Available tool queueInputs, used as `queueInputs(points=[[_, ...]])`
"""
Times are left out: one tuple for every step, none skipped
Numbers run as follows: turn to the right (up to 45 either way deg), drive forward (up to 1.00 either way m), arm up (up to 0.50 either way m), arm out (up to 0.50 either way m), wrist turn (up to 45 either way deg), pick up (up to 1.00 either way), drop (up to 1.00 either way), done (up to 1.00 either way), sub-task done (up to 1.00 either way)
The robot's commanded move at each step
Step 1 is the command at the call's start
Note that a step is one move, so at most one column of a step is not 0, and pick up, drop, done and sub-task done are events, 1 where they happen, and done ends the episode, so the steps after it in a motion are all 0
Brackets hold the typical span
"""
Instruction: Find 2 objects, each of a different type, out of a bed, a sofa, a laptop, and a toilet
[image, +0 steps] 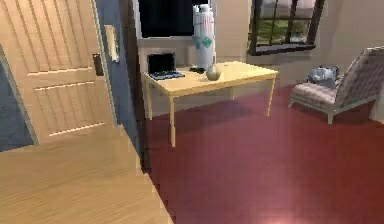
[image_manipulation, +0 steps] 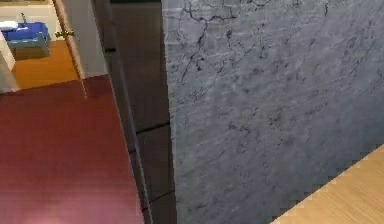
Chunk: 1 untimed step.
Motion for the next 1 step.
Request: queueInputs(points=[[-45.0, 0.0, 0.0, 0.0, 0.0, 0.0, 0.0, 0.0, 0.0]])
